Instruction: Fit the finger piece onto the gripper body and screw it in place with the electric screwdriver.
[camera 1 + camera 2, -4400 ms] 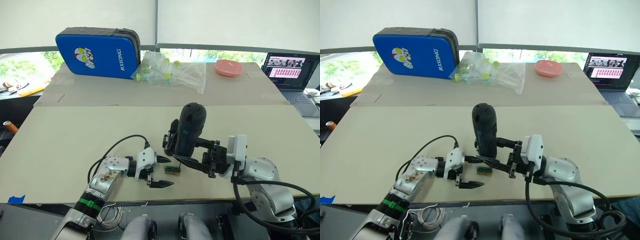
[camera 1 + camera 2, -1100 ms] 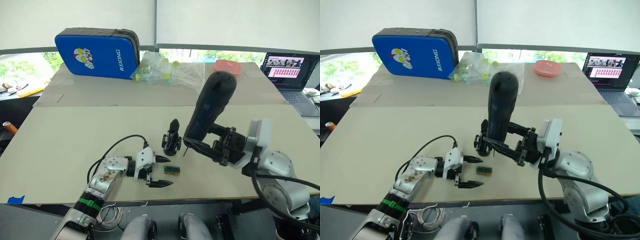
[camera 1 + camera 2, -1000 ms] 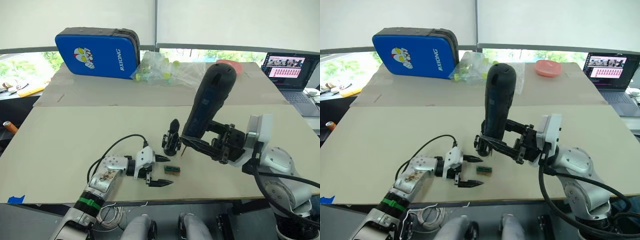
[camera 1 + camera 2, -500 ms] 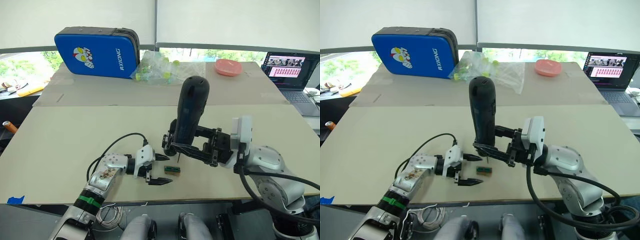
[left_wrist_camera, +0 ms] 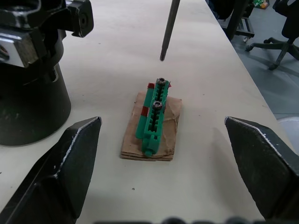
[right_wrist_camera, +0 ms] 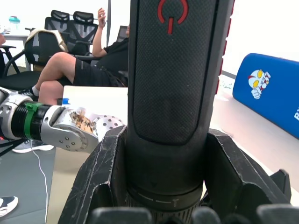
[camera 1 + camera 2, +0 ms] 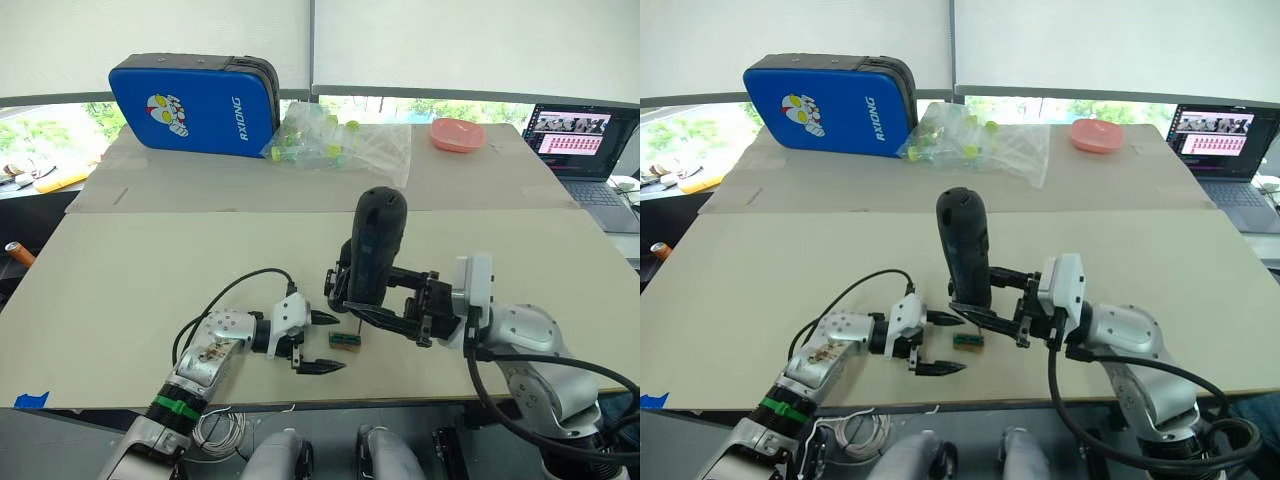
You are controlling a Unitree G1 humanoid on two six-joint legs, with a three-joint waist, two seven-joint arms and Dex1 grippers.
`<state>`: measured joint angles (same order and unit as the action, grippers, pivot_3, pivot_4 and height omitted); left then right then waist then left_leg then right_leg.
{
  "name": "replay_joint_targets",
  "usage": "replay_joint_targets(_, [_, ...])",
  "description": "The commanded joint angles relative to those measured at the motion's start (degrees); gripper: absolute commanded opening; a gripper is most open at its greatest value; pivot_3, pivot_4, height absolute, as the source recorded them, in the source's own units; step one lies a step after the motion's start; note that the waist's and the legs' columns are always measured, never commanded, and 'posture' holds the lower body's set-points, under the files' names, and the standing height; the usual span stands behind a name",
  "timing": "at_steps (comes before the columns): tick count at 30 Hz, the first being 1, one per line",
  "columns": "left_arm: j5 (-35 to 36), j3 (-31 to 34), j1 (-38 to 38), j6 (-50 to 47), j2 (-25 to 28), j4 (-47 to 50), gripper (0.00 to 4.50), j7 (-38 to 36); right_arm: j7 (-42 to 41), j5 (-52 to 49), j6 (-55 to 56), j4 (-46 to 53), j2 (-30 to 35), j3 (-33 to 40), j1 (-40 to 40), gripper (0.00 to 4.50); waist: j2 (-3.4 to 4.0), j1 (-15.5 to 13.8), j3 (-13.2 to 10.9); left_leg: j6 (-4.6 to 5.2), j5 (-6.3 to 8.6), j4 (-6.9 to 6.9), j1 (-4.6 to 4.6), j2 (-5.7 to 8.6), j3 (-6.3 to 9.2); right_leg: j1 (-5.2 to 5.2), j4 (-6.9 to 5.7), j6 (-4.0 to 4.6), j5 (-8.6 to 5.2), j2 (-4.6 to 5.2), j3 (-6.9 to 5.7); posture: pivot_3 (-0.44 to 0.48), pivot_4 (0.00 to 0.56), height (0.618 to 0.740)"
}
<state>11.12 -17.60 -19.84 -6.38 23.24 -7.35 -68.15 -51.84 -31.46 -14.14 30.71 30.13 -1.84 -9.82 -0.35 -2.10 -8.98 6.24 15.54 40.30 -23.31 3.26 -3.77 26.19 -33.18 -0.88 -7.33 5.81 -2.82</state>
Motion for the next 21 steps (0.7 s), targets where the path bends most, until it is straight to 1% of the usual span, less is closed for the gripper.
replay_joint_targets(1, [-0.53, -1.18, 1.23, -0.62, 0.32, 0.57, 4.50, 0.09, -0.29, 0.10, 3.28, 1.41, -0.60, 0.57, -0.14, 1.88, 0.00, 0.00, 0.00, 0.00, 0.00, 0.00, 0.00, 0.00, 0.00, 0.00, 0.00, 0.00, 0.00, 0.00, 0.00, 0.000, 0.150, 0.740])
replay_joint_targets(21, [-0.49, -1.62, 2.12, -0.36, 0.01, 0.34, 4.50, 0.75, -1.22, 1.14, 4.22, 0.76, -1.08, -0.01, 0.68, 1.88, 0.00, -0.03, 0.00, 0.00, 0.00, 0.00, 0.02, 0.00, 0.00, 0.01, 0.00, 0.00, 0.00, 0.01, 0.00, 0.000, 0.150, 0.740])
